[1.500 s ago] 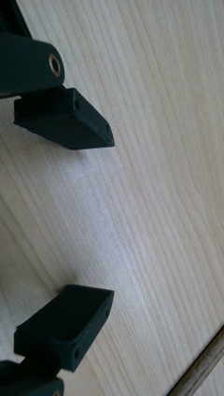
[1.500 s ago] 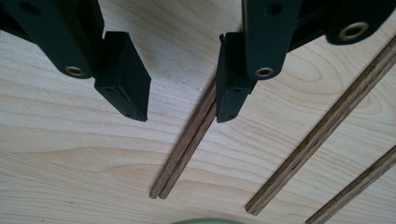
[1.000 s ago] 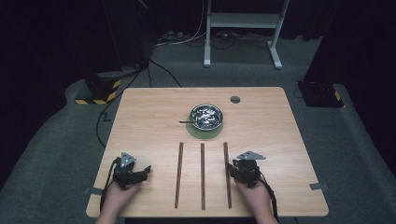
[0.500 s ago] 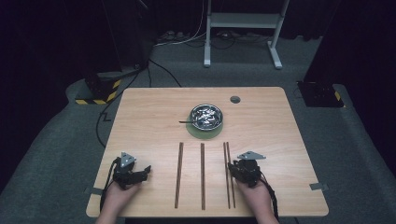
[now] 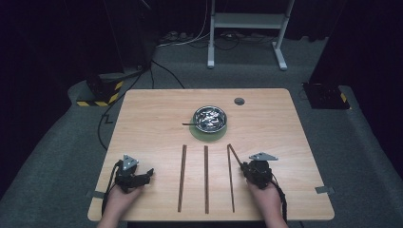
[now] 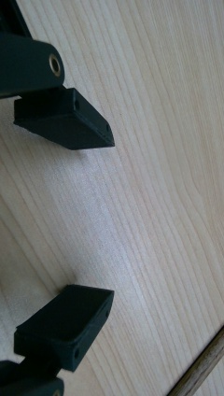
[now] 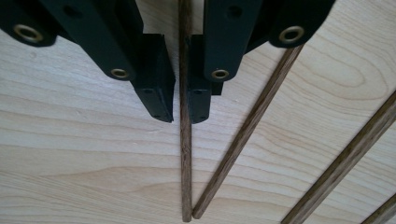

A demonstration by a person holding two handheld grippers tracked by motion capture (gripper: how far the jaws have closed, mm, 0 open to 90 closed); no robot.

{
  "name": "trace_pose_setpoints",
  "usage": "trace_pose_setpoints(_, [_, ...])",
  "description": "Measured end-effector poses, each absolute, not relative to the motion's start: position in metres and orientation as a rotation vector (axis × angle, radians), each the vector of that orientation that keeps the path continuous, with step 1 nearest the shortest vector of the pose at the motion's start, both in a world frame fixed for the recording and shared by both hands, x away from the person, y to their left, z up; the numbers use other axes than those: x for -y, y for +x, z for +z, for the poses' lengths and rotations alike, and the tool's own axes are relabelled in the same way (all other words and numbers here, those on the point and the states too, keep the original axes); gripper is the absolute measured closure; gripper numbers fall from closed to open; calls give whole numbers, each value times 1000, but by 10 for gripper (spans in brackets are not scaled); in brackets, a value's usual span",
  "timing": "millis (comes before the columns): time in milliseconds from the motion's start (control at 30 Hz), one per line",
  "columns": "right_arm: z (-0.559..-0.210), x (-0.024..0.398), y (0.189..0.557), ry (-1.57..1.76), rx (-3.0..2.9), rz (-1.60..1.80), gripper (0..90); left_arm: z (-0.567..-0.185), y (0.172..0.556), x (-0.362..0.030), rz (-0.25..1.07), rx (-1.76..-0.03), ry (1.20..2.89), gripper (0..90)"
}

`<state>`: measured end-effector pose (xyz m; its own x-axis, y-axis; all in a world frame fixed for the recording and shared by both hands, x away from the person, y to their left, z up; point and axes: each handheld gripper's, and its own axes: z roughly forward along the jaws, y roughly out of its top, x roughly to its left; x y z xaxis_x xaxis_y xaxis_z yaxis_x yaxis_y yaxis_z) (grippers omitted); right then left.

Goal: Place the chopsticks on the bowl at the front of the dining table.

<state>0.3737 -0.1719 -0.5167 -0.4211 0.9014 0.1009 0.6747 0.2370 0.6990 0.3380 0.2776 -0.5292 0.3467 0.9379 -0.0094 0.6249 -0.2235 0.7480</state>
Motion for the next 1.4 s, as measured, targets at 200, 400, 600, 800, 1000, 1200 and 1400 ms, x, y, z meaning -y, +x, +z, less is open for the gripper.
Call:
trace_pose_setpoints(200, [-517, 176, 374, 1463, -2186, 981, 818, -529, 338, -278, 601, -1361, 1947, 223])
trace_pose_setpoints(400, [-516, 178, 375, 1460, -2195, 983, 763, -529, 338, -278, 601, -1362, 1945, 223])
trace_pose_setpoints(600, [-515, 178, 375, 1434, -2215, 972, 729, -529, 338, -278, 600, -1359, 1948, 222])
trace_pose_setpoints(800, [-512, 175, 375, 1477, -2229, 946, 654, -529, 338, -278, 595, -1347, 1961, 223])
trace_pose_setpoints(1000, [-510, 169, 376, 1434, -2246, 854, 642, -529, 339, -278, 586, -1340, 1963, 223])
trace_pose_setpoints(1200, [-505, 165, 383, 1402, -2293, 755, 708, -529, 339, -278, 583, -1333, 1965, 225])
trace_pose_setpoints(1400, [-501, 161, 385, 1428, -2325, 684, 734, -529, 339, -278, 582, -1328, 1963, 225])
